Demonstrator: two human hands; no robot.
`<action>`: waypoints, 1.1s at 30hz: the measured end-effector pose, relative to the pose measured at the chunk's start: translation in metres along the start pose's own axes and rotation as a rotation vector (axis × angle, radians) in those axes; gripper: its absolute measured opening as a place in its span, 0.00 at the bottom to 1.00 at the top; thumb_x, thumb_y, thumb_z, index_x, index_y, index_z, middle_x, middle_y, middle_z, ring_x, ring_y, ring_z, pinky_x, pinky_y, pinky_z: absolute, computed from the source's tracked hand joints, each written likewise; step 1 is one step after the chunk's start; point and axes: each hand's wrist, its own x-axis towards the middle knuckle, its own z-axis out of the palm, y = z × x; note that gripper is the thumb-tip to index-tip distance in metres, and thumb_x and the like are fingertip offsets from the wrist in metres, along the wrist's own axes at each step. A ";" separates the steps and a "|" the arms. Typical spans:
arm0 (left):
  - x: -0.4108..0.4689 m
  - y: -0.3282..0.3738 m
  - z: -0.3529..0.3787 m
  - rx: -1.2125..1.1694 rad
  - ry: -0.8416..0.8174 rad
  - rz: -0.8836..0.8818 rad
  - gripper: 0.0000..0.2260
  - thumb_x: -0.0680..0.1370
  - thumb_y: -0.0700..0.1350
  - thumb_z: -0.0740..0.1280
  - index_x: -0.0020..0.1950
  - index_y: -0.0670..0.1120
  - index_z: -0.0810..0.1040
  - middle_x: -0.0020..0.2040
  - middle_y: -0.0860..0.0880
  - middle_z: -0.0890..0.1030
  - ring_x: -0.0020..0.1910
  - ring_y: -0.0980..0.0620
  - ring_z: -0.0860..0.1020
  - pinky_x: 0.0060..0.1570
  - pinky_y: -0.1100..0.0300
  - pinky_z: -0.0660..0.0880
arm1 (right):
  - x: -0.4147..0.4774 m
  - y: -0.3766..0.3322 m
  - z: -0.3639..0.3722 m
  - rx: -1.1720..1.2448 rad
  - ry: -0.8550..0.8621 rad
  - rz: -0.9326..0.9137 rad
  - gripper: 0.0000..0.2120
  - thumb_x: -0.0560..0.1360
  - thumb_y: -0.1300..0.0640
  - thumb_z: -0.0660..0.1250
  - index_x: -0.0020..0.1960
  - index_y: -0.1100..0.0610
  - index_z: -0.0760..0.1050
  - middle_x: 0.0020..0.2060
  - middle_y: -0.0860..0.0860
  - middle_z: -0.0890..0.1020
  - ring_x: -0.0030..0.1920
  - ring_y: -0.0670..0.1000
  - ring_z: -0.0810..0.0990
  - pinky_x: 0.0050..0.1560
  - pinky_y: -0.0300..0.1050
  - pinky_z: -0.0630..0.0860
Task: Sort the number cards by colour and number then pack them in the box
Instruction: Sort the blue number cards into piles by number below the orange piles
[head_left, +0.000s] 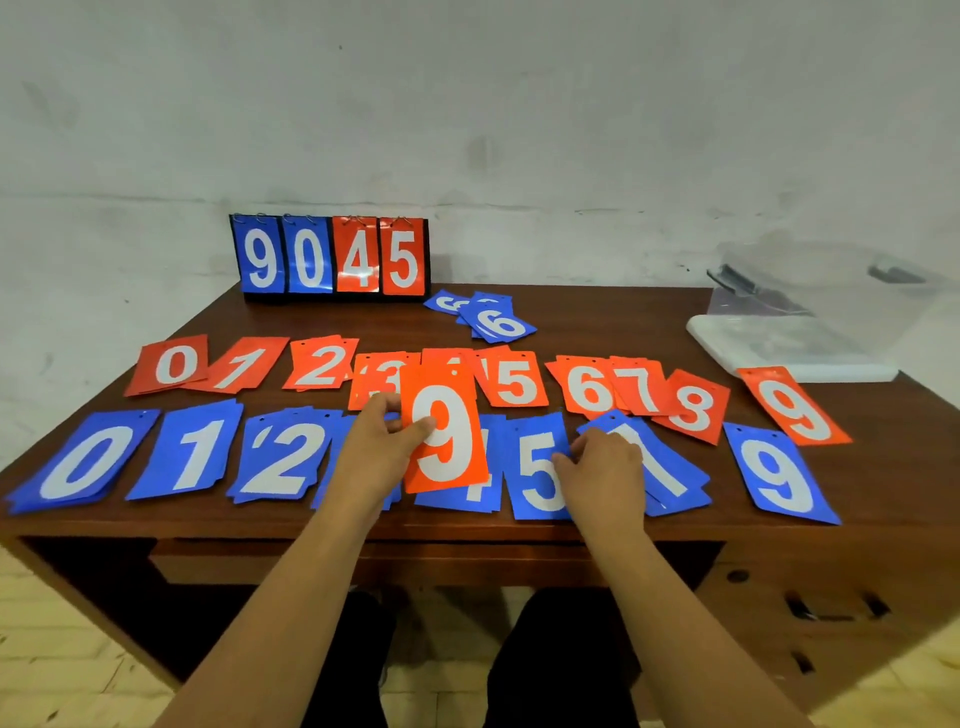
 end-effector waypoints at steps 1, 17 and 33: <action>0.000 -0.001 0.002 0.006 -0.001 -0.009 0.21 0.77 0.50 0.70 0.68 0.50 0.69 0.67 0.46 0.75 0.60 0.45 0.78 0.49 0.52 0.78 | -0.002 0.001 0.002 -0.038 0.031 -0.004 0.14 0.75 0.47 0.69 0.56 0.55 0.77 0.54 0.52 0.77 0.57 0.52 0.75 0.59 0.48 0.76; -0.002 0.050 0.134 0.101 -0.339 0.190 0.16 0.77 0.50 0.69 0.62 0.50 0.70 0.53 0.52 0.77 0.47 0.54 0.80 0.39 0.63 0.79 | 0.042 0.043 -0.053 0.792 -0.119 0.137 0.14 0.78 0.52 0.67 0.59 0.58 0.79 0.54 0.49 0.82 0.55 0.50 0.81 0.52 0.43 0.79; 0.040 0.083 0.305 0.870 -0.549 0.805 0.19 0.77 0.36 0.63 0.66 0.51 0.75 0.67 0.49 0.73 0.64 0.49 0.73 0.59 0.57 0.72 | 0.186 0.234 -0.128 0.364 0.272 0.322 0.11 0.75 0.55 0.70 0.55 0.60 0.80 0.52 0.56 0.83 0.54 0.56 0.81 0.56 0.51 0.77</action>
